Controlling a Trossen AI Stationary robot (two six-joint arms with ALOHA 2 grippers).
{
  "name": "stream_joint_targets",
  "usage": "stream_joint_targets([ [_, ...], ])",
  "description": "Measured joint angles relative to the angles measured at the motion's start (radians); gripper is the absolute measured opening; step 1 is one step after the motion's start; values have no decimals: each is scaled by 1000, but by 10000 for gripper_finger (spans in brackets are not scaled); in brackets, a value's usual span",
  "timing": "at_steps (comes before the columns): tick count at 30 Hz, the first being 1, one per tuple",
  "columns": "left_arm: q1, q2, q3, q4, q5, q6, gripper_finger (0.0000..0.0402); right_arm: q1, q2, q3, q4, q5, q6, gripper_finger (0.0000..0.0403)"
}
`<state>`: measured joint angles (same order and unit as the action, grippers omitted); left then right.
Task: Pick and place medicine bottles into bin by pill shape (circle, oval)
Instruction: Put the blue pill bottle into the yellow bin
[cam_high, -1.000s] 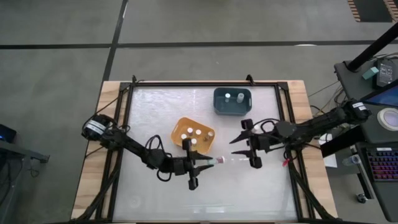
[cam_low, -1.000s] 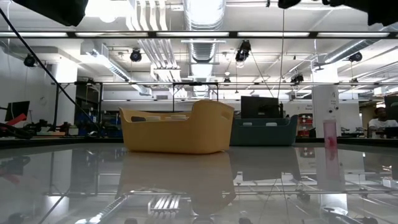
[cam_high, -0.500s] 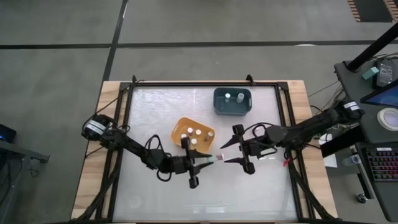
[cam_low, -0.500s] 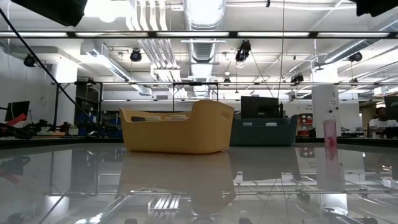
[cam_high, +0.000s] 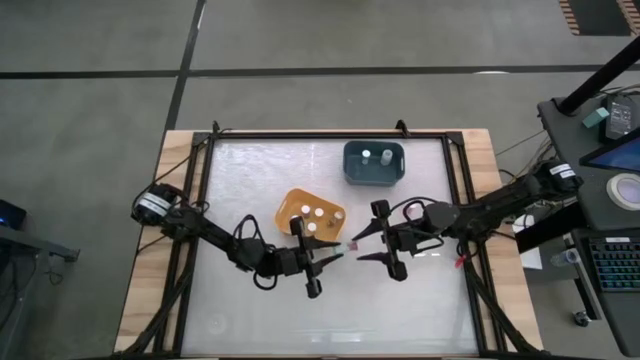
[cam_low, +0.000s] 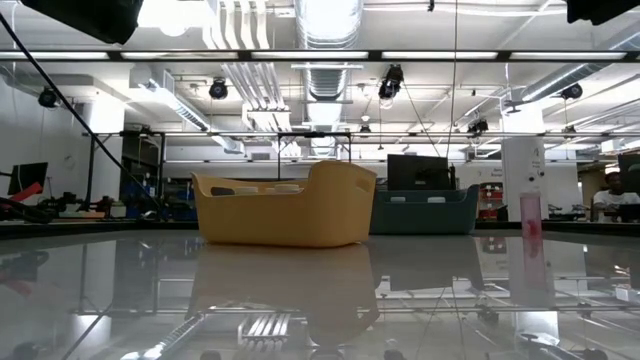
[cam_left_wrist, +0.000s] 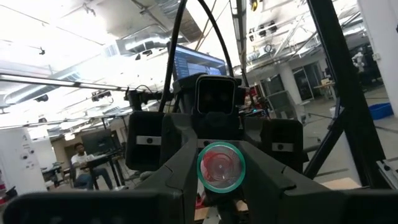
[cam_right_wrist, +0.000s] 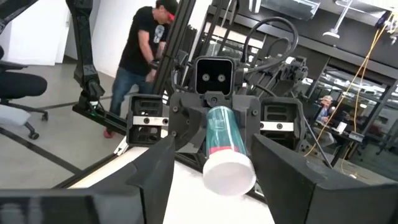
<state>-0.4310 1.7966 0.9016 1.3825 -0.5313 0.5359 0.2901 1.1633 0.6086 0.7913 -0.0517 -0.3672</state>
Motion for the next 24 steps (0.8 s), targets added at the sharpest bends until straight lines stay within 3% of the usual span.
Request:
stream_joint_targets([
  [15,1,0,7,8,3,-1,80,-1,43,9,29,54,0,103],
  [24,5,0,7,8,2,-78,113,-1,43,9,21,54,12,103],
])
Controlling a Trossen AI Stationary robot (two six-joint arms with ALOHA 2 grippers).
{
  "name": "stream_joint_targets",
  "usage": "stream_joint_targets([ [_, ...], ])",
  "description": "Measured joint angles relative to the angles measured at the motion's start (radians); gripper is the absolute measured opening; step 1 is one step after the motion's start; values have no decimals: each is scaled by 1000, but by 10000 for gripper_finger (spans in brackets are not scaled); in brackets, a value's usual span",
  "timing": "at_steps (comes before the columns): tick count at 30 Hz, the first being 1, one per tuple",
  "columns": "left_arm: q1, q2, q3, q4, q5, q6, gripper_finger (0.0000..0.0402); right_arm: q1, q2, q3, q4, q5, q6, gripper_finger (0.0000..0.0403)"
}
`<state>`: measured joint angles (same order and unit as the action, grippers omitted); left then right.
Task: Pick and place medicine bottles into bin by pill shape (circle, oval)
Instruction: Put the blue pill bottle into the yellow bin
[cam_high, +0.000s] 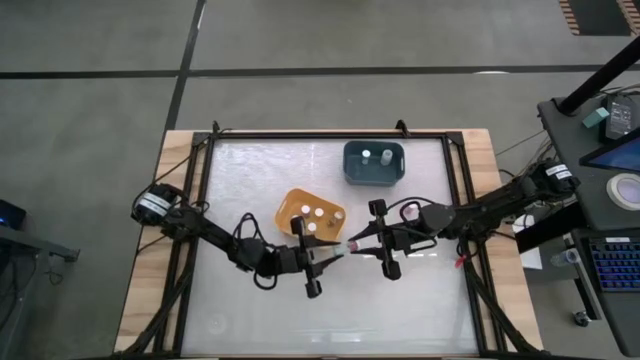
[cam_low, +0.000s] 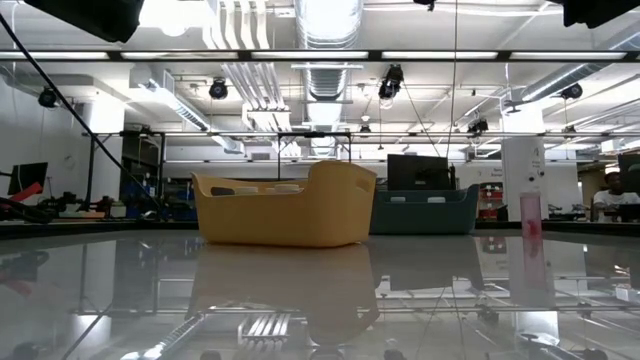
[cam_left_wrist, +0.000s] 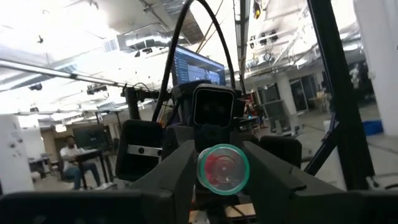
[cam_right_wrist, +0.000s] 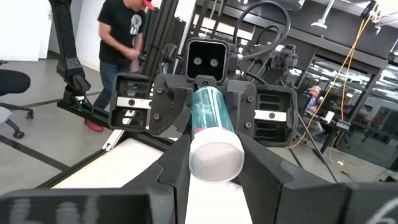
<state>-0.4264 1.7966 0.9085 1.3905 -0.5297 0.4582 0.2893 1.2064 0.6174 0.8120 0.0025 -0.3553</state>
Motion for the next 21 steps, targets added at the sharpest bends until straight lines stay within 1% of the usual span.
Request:
stream_joint_targets([
  [10,1,0,0,-3,-12,-8,188,0,0,0,-29,-3,8,106],
  [15,-1,0,-4,-11,-79,-9,221,0,-6,0,-59,3,10,107],
  [18,-4,-2,-21,-12,-97,-7,235,-2,-14,0,-88,9,29,108],
  [21,-5,-11,-41,-17,-105,-9,239,-2,-25,0,-126,32,43,108],
])
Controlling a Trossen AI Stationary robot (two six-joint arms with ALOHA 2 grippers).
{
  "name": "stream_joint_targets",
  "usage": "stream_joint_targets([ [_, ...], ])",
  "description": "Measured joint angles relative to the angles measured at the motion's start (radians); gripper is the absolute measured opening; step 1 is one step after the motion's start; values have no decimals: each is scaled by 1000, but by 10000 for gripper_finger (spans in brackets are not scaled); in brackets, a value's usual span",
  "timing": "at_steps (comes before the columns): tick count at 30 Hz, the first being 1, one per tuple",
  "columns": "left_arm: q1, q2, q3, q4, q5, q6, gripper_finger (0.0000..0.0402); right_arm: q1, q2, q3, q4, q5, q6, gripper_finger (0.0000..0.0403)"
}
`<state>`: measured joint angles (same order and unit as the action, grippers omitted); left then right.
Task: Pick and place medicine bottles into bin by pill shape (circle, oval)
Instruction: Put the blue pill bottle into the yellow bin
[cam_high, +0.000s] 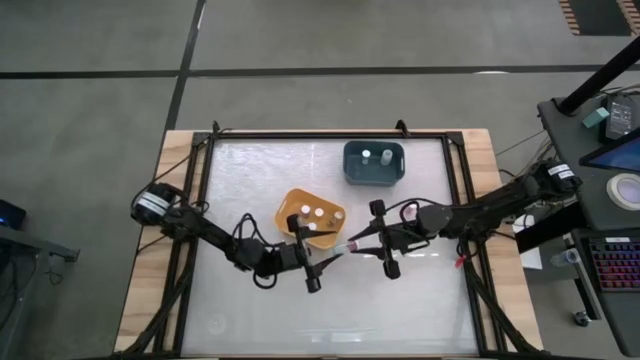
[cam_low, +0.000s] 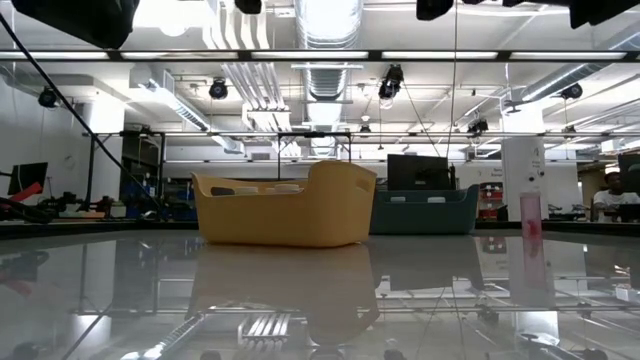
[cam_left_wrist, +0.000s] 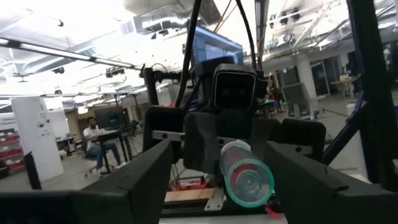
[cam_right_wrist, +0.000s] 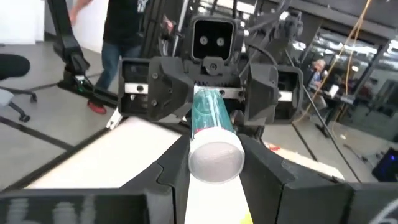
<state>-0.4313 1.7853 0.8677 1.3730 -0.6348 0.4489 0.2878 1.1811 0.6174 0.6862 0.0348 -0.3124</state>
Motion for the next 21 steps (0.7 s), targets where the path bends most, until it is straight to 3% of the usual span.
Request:
stream_joint_targets([
  [9,-16,-78,-57,-77,-38,-6,240,0,-63,0,-141,62,33,109],
  [21,-38,-323,-236,-141,-80,-25,240,0,-195,0,-359,199,98,109],
])
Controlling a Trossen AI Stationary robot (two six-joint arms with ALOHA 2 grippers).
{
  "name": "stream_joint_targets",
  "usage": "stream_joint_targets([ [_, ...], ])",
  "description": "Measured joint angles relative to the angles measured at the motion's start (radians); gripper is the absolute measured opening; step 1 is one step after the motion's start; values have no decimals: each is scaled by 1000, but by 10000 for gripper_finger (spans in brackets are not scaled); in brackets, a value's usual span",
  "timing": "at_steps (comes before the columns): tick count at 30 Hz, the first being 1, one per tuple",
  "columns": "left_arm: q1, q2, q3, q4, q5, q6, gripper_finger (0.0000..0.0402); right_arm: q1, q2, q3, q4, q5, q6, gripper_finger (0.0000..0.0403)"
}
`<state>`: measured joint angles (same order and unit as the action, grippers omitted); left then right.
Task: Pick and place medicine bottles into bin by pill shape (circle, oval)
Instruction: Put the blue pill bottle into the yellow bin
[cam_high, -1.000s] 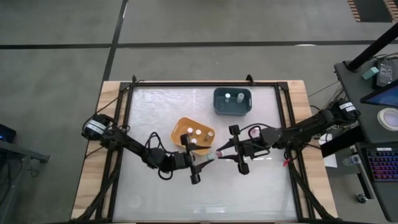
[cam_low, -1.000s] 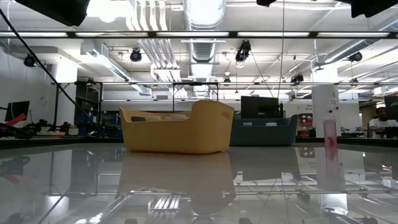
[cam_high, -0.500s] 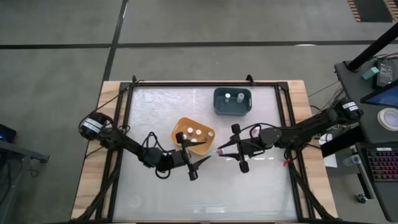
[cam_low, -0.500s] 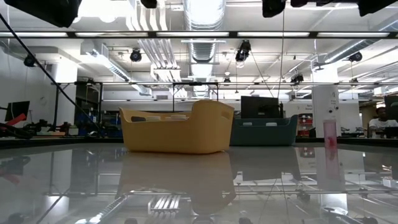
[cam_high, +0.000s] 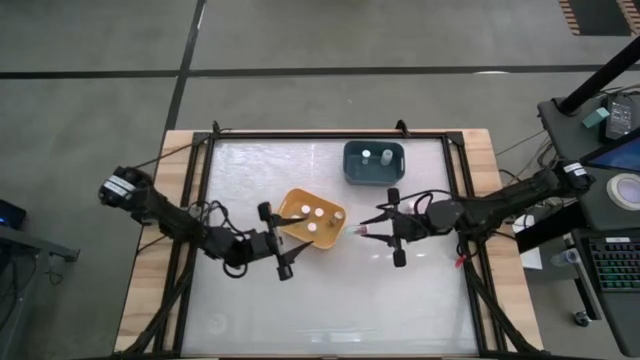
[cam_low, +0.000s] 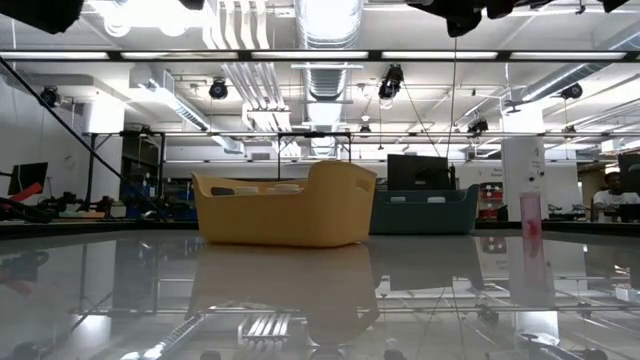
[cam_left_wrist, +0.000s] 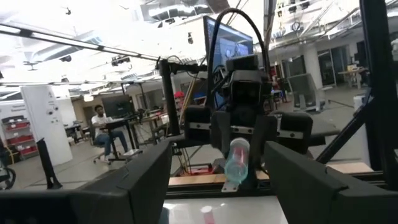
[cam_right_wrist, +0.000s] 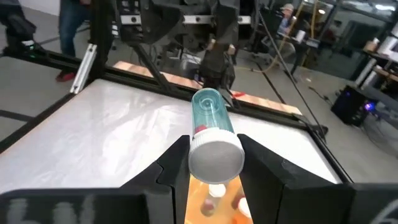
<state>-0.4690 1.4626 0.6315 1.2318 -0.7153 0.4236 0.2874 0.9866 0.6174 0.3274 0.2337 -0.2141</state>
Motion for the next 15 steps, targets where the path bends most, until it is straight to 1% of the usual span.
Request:
stream_joint_targets([
  [3,0,-51,-39,-8,-3,0,240,0,-17,10,-40,25,9,109],
  [6,0,-97,-69,-11,-3,3,240,-4,-17,56,-103,31,17,109],
  [9,0,-130,-84,-10,-3,11,240,-19,-9,126,-204,30,46,109],
  [11,0,-146,-88,-15,-3,43,240,-35,3,182,-286,30,65,109],
  [15,0,-189,-100,-13,-22,110,240,-72,66,306,-465,30,104,109],
])
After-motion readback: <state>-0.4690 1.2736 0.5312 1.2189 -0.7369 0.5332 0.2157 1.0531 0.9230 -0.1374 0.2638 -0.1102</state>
